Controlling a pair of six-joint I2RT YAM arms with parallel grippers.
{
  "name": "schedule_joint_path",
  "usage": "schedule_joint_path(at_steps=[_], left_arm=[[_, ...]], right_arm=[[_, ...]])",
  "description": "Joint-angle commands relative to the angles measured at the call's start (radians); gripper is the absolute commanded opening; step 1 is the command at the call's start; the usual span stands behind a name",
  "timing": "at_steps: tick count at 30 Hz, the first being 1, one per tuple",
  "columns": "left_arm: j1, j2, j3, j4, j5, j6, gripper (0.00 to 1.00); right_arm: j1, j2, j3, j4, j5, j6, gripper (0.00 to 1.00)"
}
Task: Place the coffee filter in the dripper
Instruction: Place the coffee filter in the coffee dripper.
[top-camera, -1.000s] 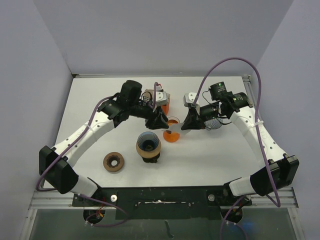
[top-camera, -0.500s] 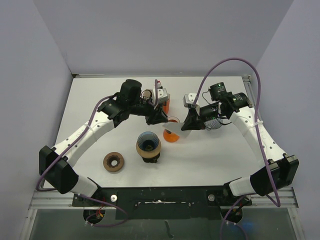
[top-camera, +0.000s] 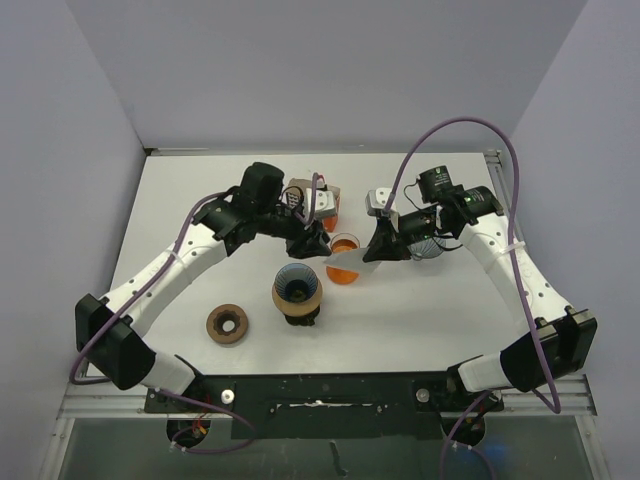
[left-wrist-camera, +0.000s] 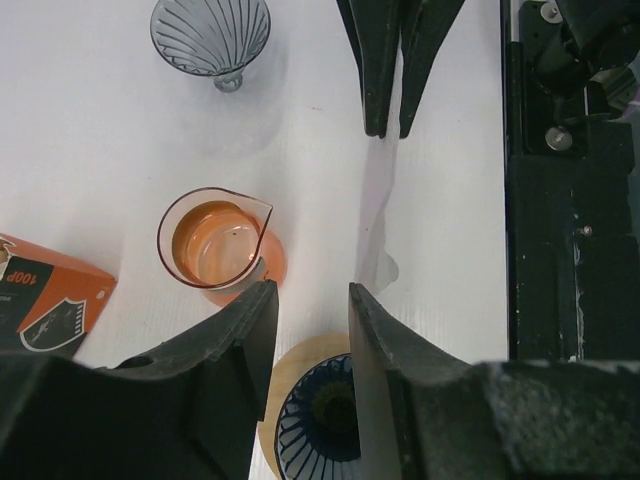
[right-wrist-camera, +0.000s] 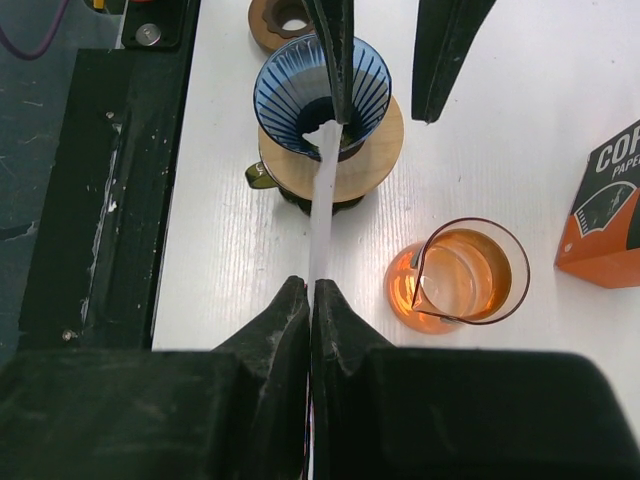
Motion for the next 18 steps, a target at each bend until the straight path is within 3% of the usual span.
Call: schedule_joint_path(at_steps=[1, 18], left_arm=[[-0.001, -0.056, 0.07, -0.034, 0.016, 0.067, 0.33], [-0.004, -0.024, 0.056, 0.031, 0.119, -0.038, 0.39]], right_arm=[[0.008, -0.017, 0.016, 0.015, -0.012, -0.011, 0.01], [0.009, 0.008, 0.042, -0.005, -0.022, -0.022, 0.01]])
